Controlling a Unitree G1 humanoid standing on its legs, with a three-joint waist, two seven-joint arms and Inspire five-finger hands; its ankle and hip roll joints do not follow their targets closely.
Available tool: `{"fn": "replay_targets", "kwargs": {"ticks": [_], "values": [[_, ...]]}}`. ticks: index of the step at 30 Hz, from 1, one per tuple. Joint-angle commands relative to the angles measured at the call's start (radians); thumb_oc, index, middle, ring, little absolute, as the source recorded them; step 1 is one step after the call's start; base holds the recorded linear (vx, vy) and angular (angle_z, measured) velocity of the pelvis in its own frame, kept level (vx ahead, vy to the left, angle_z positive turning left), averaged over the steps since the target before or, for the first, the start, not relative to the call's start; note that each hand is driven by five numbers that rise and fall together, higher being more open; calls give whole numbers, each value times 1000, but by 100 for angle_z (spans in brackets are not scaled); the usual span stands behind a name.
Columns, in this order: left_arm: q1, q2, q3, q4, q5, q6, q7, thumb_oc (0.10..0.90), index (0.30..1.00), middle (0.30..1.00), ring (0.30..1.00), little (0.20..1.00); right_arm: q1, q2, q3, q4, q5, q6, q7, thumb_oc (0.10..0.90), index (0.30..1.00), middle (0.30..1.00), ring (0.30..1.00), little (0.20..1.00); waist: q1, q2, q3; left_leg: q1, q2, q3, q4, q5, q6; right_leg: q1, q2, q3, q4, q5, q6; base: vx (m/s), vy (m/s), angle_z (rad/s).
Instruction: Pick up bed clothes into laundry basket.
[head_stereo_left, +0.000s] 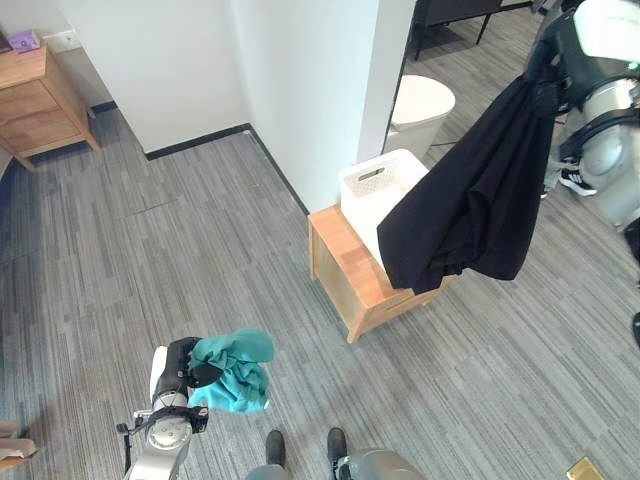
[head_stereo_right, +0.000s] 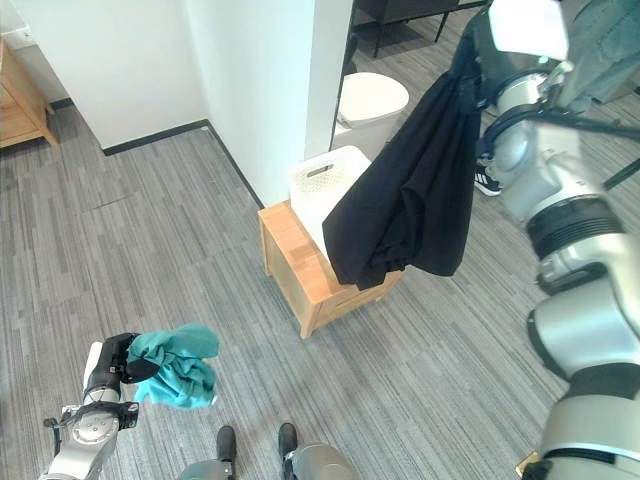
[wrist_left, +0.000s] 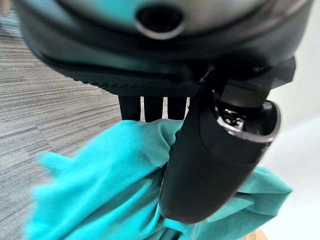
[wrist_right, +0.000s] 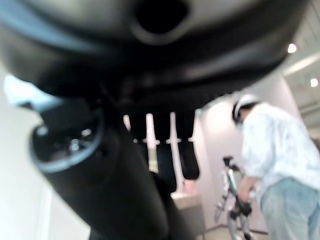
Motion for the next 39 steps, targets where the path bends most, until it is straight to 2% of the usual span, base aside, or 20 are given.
{"fn": "replay_targets", "kwargs": {"ticks": [1, 2, 4, 5, 6, 8, 11, 12, 13, 14, 15, 20, 27, 29, 30, 32, 34, 36, 37, 39], "values": [[22, 116, 74, -114, -25, -118, 26, 400, 300, 300, 300, 300, -296, -67, 71, -35, 23, -33, -81, 400, 300, 300, 300, 300, 24, -123, -143, 99, -47, 1, 8, -141, 7, -7, -83, 178, -203, 118, 188, 180, -222, 5], [38, 108, 86, -128, -37, -123, 21, 400, 300, 300, 300, 300, -323, -64, 88, -48, 23, -30, -80, 400, 300, 300, 300, 300, 28, -132, -143, 84, -37, 3, 75, -163, 6, 17, -88, 180, -217, 117, 185, 146, -188, 12], [50, 104, 101, -135, -50, -123, 17, 400, 300, 300, 300, 300, -351, -58, 99, -73, 18, -34, -77, 400, 300, 300, 300, 300, 47, -143, -134, 37, -28, -7, 208, -117, 4, 60, -94, 180, -229, 105, 168, 81, -157, 16], [49, 103, 102, -136, -50, -123, 16, 400, 300, 300, 300, 300, -353, -58, 100, -73, 18, -33, -76, 400, 300, 300, 300, 300, 44, -142, -132, 28, -27, -11, 223, -123, 3, 60, -94, 177, -229, 105, 167, 51, -193, 13], [47, 102, 110, -132, -67, -125, 11, 400, 300, 300, 300, 300, -366, -53, 98, -80, 27, -35, -79, 400, 300, 300, 300, 300, 70, -160, -110, -49, -17, -19, 368, -38, 13, 96, -102, 177, -235, 98, 147, 78, -201, 19], [58, 97, 110, -140, -72, -123, 7, 400, 300, 300, 300, 300, -358, -32, 98, -68, 26, -27, -84, 400, 300, 300, 300, 300, 96, -177, -97, -126, -37, 5, 411, -34, 29, 118, -113, 181, -239, 95, 143, 148, -150, 2], [70, 87, 105, -154, -60, -116, 0, 400, 300, 300, 300, 300, -349, -25, 105, -63, 15, -24, -79, 400, 300, 300, 300, 300, 115, -177, -101, -149, -48, 31, 326, -47, 24, 137, -118, 191, -240, 81, 149, 203, 35, 4], [90, 75, 106, -163, -52, -116, -11, 400, 300, 300, 300, 300, -312, -33, 95, -76, 4, -30, -73, 400, 300, 300, 300, 300, 127, -140, -106, -156, -59, 39, 172, -23, 13, 148, -94, 196, -240, 57, 151, 247, 107, 15], [91, 75, 109, -159, -51, -115, -6, 400, 300, 300, 300, 300, -285, -44, 82, -82, -1, -29, -74, 400, 300, 300, 300, 300, 139, -127, -105, -152, -71, 31, 106, 7, 5, 164, -90, 202, -240, 41, 146, 311, 138, 2], [109, 77, 116, -154, -44, -116, -9, 400, 300, 300, 300, 300, -282, -53, 89, -81, -12, -23, -67, 400, 300, 300, 300, 300, 143, -109, -116, -117, -79, 13, 12, 10, 3, 171, -80, 202, -240, 20, 148, 220, 76, 1], [111, 73, 116, -149, -47, -113, -15, 400, 300, 300, 300, 300, -258, -83, 79, -81, -20, -27, -58, 400, 300, 300, 300, 300, 130, -94, -123, -86, -80, 5, -25, 10, 5, 170, -70, 196, -240, 13, 147, 194, 78, -8], [90, 80, 83, -105, -48, -129, -21, 400, 300, 300, 300, 300, -281, -118, 116, -49, -15, -25, -61, 400, 300, 300, 300, 300, 90, -75, -123, -95, -96, -7, -37, 17, 1, 150, -79, 185, -240, -2, 145, 95, 43, 8], [99, 86, 111, -71, -69, -143, -19, 400, 300, 300, 300, 300, -338, -108, 144, 33, -27, -19, -65, 400, 300, 300, 300, 300, 108, -50, -111, -111, -94, 30, -37, 0, 11, 125, -112, 197, -240, -9, 170, 49, 37, -6], [121, 89, 140, -70, -82, -131, -30, 400, 300, 300, 300, 300, -337, -135, 144, 19, -44, -13, -62, 400, 300, 300, 300, 300, 117, -49, -101, -94, -91, 61, -37, -31, 19, 89, -126, 170, -119, 15, 184, 73, -21, -23], [121, 93, 147, -66, -82, -130, -32, 400, 300, 300, 300, 300, -354, -146, 151, 17, -38, -13, -61, 400, 300, 300, 300, 300, 113, -48, -89, -84, -85, 62, -37, -34, 18, 48, -115, 174, -41, 29, 199, 0, -51, -25], [113, 98, 147, -50, -76, -128, -34, 400, 300, 300, 300, 300, -381, -167, 159, 9, -12, -12, -67, 400, 300, 300, 300, 300, 101, -41, -71, -77, -75, 53, -37, -36, 13, -12, -92, 192, 9, 29, 207, 19, -105, -9], [101, 113, 140, -48, -80, -137, -36, 400, 300, 300, 300, 300, -411, -170, 183, 2, -9, -11, -74, 400, 300, 300, 300, 300, 82, -37, -61, -67, -60, 38, -37, -44, 3, -71, -98, 216, -51, 39, 203, 82, -155, 2], [93, 125, 136, -37, -87, -149, -36, 400, 300, 300, 300, 300, -456, -178, 217, 4, -1, -10, -74, 400, 300, 300, 300, 300, 58, -33, -60, -55, -48, 25, -37, -62, -7, -100, -123, 222, -127, 65, 215, 94, -124, 10], [91, 122, 135, -36, -87, -150, -36, 400, 300, 300, 300, 300, -464, -177, 225, 6, 1, -11, -73, 400, 300, 300, 300, 300, 55, -29, -59, -54, -48, 23, -37, -64, -7, -93, -124, 219, -136, 67, 215, 99, -169, 23], [97, 126, 155, -38, -98, -150, -37, 400, 300, 300, 300, 300, -465, -183, 221, 1, 9, -17, -70, 400, 300, 300, 300, 300, 46, -41, -58, -26, -19, 38, -37, -69, -21, -100, -159, 179, -168, 90, 220, 115, -210, 20]]}}
